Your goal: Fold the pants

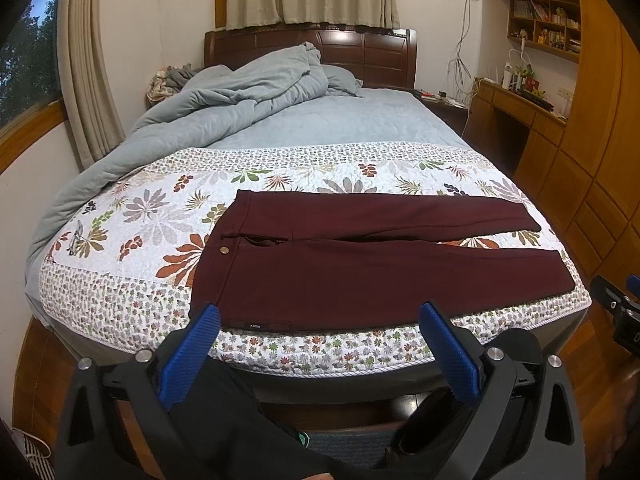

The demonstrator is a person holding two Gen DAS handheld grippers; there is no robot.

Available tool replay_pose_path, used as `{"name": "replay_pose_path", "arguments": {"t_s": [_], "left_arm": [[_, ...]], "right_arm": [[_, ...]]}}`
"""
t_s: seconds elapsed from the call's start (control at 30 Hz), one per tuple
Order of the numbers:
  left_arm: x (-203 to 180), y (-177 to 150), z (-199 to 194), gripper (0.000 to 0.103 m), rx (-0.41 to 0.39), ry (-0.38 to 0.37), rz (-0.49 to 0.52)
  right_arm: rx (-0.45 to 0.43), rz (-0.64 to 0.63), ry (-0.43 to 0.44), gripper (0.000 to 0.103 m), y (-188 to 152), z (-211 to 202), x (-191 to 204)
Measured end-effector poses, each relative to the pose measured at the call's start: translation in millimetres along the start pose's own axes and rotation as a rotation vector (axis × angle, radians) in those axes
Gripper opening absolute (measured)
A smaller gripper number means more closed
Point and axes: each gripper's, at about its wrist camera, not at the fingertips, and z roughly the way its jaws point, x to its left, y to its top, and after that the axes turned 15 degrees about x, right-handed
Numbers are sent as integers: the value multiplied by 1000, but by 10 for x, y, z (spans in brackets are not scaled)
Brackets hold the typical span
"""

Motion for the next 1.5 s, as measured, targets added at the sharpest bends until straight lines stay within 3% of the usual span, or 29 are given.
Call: {"name": "replay_pose_path", "arguments": {"t_s": [0.57,0.63,0.67,0.73,0.77,0.87,0.93,1.0,1.07,1.13,1.2,1.27,1.37,1.43,1.5], "left_arm": [[28,29,46,99,7,2,7],[96,44,163,99,15,-68,39],[216,79,329,99,47,-203,67],[497,174,676,100,136,-389,60],[747,243,948,99,209,-402,6],[1541,370,1543,99,303,-327,-181],[2104,361,1938,99,386,-410,-377],[2343,341,2135,99,406,-452,-468],[2440,381,2280,99,421,-402,-471],[2460,404,2403,99,436,-415,-493],[2486,397,2571,99,484,-412,-514],[2521,352,2815,99,561,-352,-538],[2570,273,3092,99,610,-334,-575],[2552,280,3111,99,598,-318,-565],[2476,302,3095,95,567,-314,-536]], "right_arm": [[-20,-10,-11,101,24,48,-36],[-62,-31,40,101,88,152,-118],[-52,-47,81,101,151,276,-181],[42,-41,171,101,311,639,-359],[85,-18,202,101,359,805,-457],[218,60,298,101,451,1371,-791],[285,114,341,101,457,1727,-976],[332,166,390,101,434,2052,-1154],[356,196,405,101,387,2249,-1209],[378,229,417,101,363,2419,-1292],[404,259,449,101,342,2552,-1418],[413,299,481,101,337,2633,-1612],[374,497,549,101,319,2758,-2327],[316,667,599,101,226,2822,-2894],[286,758,625,101,158,2904,-3278]]}}
